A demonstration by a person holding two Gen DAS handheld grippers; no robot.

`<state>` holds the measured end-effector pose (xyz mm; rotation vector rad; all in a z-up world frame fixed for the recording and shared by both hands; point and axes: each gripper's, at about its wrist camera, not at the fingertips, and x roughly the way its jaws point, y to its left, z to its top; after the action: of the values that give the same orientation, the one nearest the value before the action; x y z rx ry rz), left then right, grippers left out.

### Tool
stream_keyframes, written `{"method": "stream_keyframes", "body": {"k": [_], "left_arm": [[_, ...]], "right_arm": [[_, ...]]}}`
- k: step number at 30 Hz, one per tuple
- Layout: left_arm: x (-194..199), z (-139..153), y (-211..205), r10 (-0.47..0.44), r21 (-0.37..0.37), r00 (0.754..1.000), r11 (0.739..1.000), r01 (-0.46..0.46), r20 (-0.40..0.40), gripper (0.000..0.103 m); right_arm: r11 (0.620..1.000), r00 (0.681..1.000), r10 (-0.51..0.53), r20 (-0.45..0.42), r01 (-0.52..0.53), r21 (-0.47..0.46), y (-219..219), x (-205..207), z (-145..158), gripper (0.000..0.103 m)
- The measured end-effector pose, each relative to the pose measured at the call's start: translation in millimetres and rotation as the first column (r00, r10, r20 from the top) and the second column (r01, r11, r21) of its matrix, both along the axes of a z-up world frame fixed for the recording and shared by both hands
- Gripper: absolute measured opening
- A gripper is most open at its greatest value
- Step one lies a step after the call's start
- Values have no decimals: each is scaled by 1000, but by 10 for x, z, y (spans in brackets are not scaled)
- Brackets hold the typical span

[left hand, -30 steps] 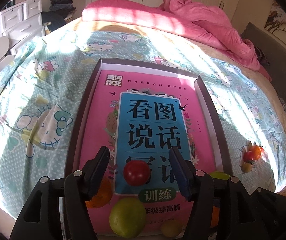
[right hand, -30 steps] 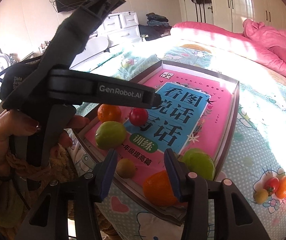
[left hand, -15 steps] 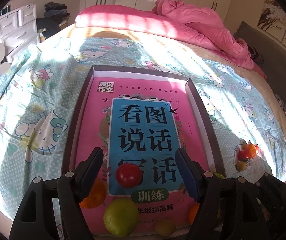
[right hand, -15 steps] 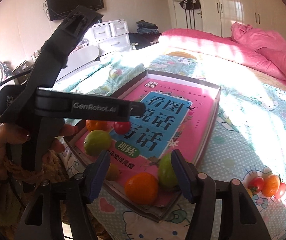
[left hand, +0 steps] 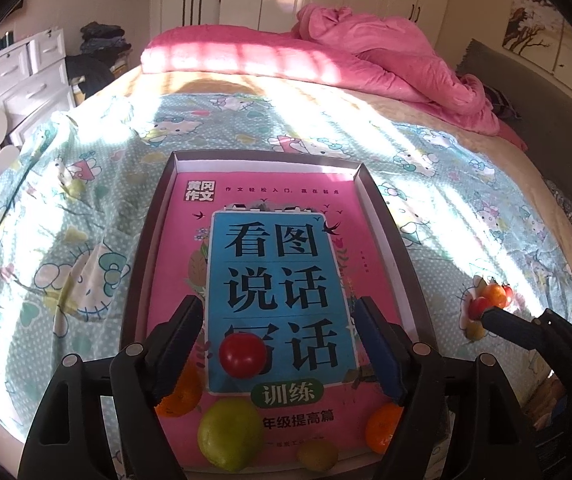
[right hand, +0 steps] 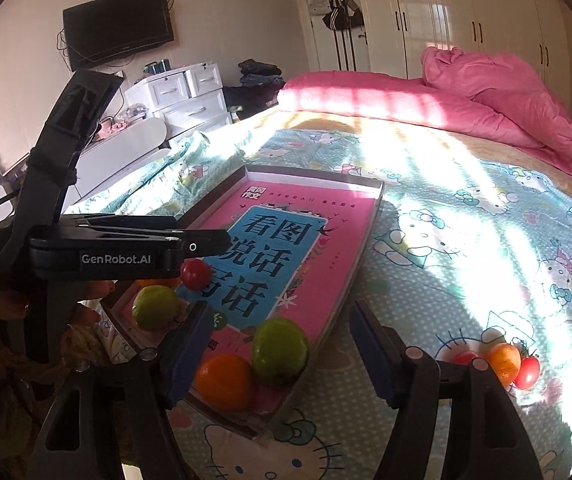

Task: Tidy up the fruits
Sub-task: 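Move both open tools from the tray back to the tomato pile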

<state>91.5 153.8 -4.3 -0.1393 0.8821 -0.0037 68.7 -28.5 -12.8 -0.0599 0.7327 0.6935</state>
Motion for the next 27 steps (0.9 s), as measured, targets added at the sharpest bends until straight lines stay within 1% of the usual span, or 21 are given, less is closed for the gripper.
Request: {"method": "stream_keyframes", "body": {"k": [13, 27], "left_arm": [[-46, 84, -267, -56, 1, 998, 998, 56, 21, 79], [-121, 112, -637, -144, 13, 989, 989, 144, 16, 79]], "right_arm": [[998, 998, -68, 13, 68, 9, -323, 28, 53, 70], [989, 989, -148, 17, 148, 0, -678, 49, 62, 71]]}}
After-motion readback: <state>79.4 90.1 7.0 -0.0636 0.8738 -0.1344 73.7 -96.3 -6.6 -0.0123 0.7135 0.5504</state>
